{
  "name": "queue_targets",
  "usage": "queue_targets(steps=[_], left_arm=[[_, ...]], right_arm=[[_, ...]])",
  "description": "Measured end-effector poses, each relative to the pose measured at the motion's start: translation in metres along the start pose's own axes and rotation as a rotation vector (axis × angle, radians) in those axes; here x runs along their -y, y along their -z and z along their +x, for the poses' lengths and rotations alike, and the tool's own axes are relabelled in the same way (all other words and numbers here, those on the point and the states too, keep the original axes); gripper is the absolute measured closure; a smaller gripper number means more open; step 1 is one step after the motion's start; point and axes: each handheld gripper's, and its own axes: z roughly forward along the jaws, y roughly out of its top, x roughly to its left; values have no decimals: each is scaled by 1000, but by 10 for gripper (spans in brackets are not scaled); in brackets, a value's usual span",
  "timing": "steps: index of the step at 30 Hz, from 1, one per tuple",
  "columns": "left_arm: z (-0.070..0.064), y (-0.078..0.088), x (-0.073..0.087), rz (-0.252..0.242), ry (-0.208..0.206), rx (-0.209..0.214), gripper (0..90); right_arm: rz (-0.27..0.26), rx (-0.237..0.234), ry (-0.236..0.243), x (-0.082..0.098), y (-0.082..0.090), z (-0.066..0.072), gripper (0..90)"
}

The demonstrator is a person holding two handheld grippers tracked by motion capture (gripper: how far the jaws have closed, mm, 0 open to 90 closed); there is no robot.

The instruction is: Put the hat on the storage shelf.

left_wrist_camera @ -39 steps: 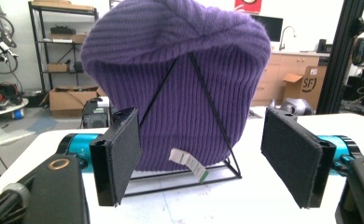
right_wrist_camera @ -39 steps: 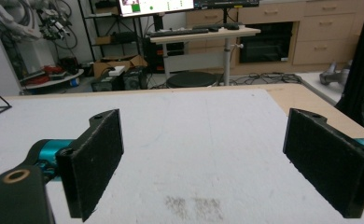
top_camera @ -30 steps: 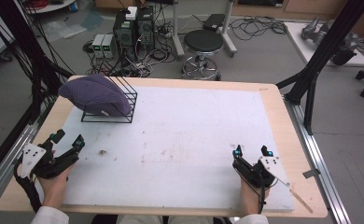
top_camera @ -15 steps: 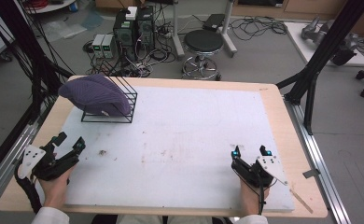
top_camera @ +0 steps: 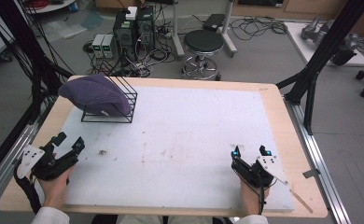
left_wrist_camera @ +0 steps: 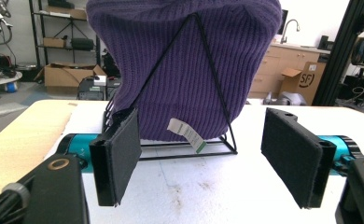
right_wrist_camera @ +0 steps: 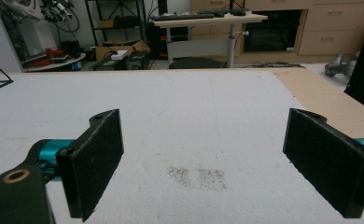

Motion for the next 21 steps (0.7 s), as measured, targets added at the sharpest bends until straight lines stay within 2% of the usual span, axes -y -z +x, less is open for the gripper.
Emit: queue_targets(steps=[21], left_arm=[[0,-1,1,6,10,4,286]], right_arm=[[13,-8,-18,1,-1,-1,115]])
